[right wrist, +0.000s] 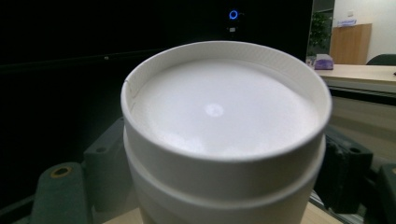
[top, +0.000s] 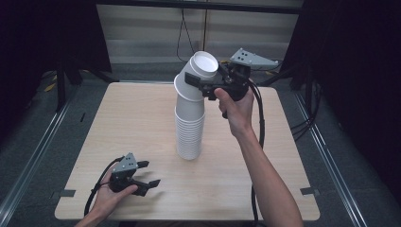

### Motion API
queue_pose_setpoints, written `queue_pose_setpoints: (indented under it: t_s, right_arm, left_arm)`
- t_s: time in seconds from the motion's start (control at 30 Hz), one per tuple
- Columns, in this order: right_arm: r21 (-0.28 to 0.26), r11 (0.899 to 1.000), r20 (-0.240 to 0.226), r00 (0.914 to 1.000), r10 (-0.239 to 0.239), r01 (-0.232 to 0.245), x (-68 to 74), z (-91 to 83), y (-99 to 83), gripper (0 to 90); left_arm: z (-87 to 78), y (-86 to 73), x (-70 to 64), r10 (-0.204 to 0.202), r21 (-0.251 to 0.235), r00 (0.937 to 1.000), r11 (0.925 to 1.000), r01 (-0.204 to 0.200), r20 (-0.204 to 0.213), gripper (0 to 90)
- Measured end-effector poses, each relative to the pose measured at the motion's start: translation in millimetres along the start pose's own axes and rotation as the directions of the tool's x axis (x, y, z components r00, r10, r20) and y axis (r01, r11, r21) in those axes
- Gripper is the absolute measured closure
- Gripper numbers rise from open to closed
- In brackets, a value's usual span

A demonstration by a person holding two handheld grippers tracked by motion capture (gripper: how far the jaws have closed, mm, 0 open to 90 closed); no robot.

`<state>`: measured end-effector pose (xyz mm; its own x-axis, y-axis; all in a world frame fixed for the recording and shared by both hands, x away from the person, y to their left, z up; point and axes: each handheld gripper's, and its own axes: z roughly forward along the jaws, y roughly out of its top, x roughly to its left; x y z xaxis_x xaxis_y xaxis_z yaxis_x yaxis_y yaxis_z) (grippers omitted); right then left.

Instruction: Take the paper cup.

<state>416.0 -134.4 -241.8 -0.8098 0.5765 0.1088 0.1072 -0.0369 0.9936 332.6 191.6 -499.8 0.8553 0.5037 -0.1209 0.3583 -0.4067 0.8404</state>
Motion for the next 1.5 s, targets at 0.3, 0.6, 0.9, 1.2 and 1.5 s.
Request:
queue_pose_setpoints:
  t_s: [0.3,0.6,0.9,1.2,1.5]
  right_arm:
    - [-0.064,0.997,-0.004,0.9995,0.031,-0.032,-1.5,-10.4,-1.1,20.1]
    - [-0.079,0.996,-0.003,0.9996,0.027,-0.027,-0.4,-27.3,-1.1,20.2]
    - [-0.089,0.996,0.003,0.9999,0.011,-0.01,0.7,-51.6,-6.2,20.2]
    - [-0.072,0.997,0.011,0.9999,0.001,-0.001,4.0,-72.6,-15.0,20.2]
    - [-0.067,0.998,0.007,0.9999,0.015,-0.014,5.6,-85.4,-28.0,20.3]
  left_arm:
    - [-0.4,-0.1,-0.3,0.0,0.0,1.0,1.0,0.0,-0.002,15.9]
    - [-0.4,-0.3,-0.4,-0.006,-0.003,1.0,1.0,0.006,-0.005,15.9]
    - [-1.0,-0.3,0.5,-0.007,-0.004,0.9999,1.0,0.007,-0.013,15.9]
    - [-2.2,0.6,-0.4,0.007,-0.015,0.9994,0.9999,-0.007,-0.034,16.5]
    - [-4.7,2.9,-0.5,0.0,-0.025,0.9982,0.9997,-0.002,-0.06,16.9]
